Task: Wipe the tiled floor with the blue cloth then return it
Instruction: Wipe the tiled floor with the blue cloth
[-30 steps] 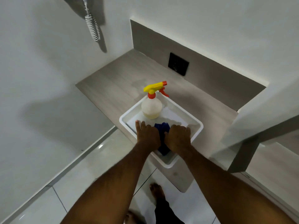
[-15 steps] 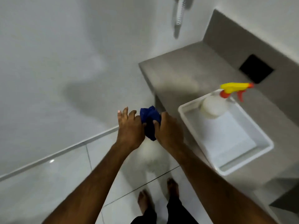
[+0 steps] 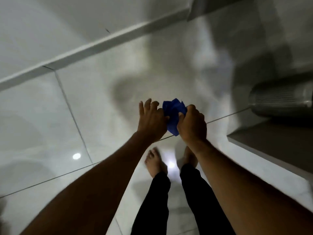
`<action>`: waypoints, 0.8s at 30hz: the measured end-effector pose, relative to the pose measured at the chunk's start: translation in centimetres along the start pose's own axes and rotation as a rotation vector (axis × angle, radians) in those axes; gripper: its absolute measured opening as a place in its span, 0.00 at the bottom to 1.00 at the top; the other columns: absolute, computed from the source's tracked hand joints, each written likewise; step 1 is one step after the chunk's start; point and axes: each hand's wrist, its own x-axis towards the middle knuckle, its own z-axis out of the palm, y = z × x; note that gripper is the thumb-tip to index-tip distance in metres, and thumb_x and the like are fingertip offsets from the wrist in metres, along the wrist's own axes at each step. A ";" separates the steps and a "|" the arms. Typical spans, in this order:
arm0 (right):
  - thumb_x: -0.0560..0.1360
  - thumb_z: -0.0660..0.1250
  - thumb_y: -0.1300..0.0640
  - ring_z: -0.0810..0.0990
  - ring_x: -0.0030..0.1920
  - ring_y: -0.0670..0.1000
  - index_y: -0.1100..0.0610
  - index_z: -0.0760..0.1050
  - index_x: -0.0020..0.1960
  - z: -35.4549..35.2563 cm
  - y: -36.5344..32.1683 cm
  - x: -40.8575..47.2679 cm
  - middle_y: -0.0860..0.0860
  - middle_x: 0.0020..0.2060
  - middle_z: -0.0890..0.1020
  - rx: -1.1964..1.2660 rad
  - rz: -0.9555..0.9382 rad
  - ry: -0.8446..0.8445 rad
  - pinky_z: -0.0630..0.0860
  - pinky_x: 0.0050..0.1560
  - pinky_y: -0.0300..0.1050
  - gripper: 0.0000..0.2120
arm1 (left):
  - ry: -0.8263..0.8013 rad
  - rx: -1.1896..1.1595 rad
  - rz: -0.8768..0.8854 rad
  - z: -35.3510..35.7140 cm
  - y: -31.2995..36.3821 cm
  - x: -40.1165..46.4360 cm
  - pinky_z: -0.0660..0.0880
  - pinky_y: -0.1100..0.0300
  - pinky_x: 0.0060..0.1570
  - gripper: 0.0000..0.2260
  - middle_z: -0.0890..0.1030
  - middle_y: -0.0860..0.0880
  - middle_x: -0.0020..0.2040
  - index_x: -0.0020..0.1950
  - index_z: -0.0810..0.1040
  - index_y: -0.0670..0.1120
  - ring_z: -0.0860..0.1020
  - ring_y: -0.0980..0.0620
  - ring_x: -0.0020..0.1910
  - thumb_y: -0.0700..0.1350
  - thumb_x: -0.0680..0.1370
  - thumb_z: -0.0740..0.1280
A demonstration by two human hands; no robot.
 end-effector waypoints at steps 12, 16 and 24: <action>0.79 0.63 0.57 0.77 0.58 0.62 0.63 0.69 0.62 20.5 11.8 13.8 0.62 0.58 0.78 -0.112 -0.002 -0.067 0.76 0.55 0.55 0.14 | -0.026 -0.033 -0.026 22.6 -3.9 14.8 0.38 0.41 0.74 0.26 0.55 0.34 0.78 0.74 0.67 0.42 0.47 0.34 0.78 0.55 0.80 0.60; 0.78 0.65 0.57 0.76 0.59 0.62 0.63 0.68 0.64 20.9 12.0 14.6 0.62 0.60 0.77 -0.100 0.027 -0.058 0.75 0.56 0.55 0.18 | 0.055 -0.018 -0.015 23.2 -5.6 14.4 0.34 0.43 0.72 0.33 0.46 0.33 0.79 0.77 0.57 0.39 0.41 0.35 0.78 0.58 0.80 0.59; 0.78 0.63 0.51 0.53 0.75 0.68 0.62 0.52 0.76 22.7 13.2 11.5 0.67 0.76 0.54 -0.559 -0.525 -0.202 0.56 0.74 0.63 0.33 | -0.076 0.032 -0.109 22.9 -14.2 10.4 0.39 0.39 0.75 0.68 0.36 0.30 0.77 0.76 0.34 0.34 0.35 0.32 0.76 0.67 0.60 0.77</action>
